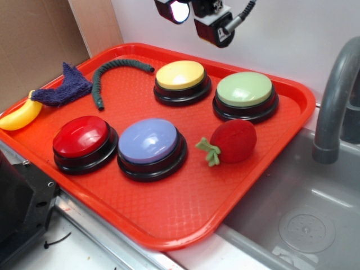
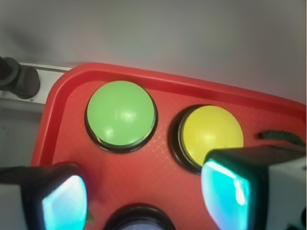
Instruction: Push the green button.
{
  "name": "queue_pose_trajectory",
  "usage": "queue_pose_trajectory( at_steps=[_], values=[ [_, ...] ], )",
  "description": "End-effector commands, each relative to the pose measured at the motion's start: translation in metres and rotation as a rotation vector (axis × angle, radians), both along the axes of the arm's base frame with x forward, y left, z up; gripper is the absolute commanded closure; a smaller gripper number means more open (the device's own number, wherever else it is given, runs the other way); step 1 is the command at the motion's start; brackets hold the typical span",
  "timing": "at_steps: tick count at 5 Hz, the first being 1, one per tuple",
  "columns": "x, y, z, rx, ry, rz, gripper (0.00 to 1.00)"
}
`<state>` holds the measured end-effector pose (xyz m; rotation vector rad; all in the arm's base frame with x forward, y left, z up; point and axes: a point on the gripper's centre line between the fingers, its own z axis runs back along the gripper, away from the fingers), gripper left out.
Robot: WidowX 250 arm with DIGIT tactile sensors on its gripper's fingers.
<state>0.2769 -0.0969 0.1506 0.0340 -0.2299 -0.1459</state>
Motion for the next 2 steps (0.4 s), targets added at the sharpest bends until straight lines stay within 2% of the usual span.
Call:
queue_pose_trajectory(
  at_steps=[1,2],
  values=[
    [-0.0034,-0.0044,0.0335,-0.025,-0.054,0.004,0.0],
    [-0.0056,-0.0041,0.0365,-0.036,-0.041,-0.001,0.0]
  ],
)
